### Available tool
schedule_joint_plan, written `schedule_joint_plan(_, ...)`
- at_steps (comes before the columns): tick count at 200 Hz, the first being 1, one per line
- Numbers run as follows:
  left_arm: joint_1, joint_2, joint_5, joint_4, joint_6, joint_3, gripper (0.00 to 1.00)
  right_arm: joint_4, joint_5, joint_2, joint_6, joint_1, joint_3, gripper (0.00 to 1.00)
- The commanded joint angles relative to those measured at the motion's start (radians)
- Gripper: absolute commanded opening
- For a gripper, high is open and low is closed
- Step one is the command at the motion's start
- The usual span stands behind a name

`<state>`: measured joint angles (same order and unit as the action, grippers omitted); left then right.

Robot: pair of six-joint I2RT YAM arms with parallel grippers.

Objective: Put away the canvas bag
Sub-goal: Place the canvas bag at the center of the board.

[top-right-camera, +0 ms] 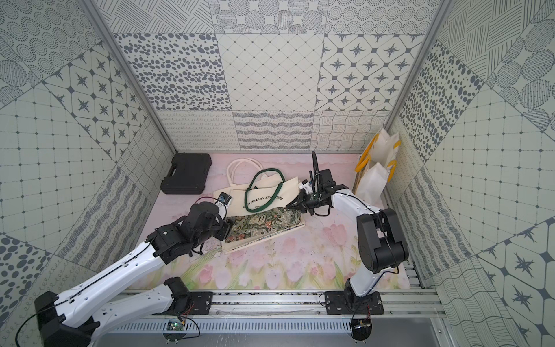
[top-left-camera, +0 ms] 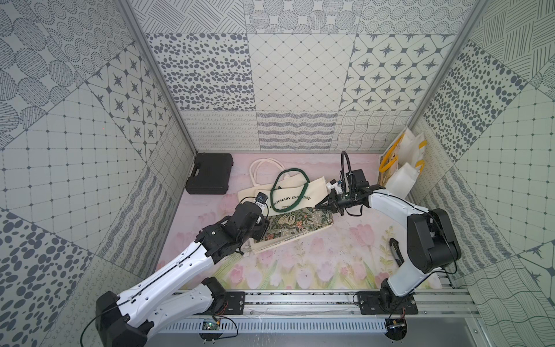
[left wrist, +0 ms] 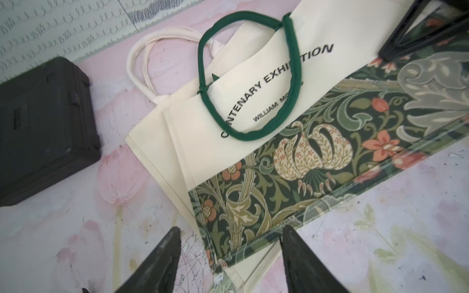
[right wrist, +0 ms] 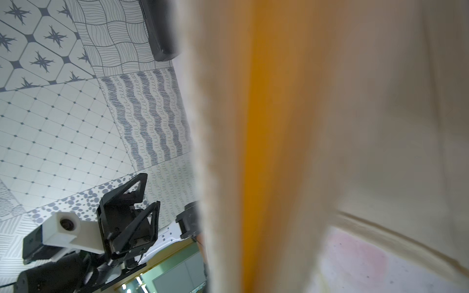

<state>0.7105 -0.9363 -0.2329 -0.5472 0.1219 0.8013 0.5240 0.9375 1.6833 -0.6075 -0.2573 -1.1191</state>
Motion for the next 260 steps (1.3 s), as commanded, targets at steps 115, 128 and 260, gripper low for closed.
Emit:
schedule_joint_plan(115,-0.298,-0.155,0.334,0.175,0.132,-0.034,0.6,0.574,-0.246,0.354,0.649,-0.129,-0.519,0.02)
schedule_joint_plan(128,-0.298,-0.145,0.329,0.171,0.128,-0.035,0.6,0.576,-0.281,0.382,0.645,-0.129,-0.541,0.02)
schedule_joint_plan(260,-0.298,-0.121,0.301,0.19,0.171,-0.087,0.6,0.418,-0.232,0.536,0.609,-0.134,-0.669,0.03)
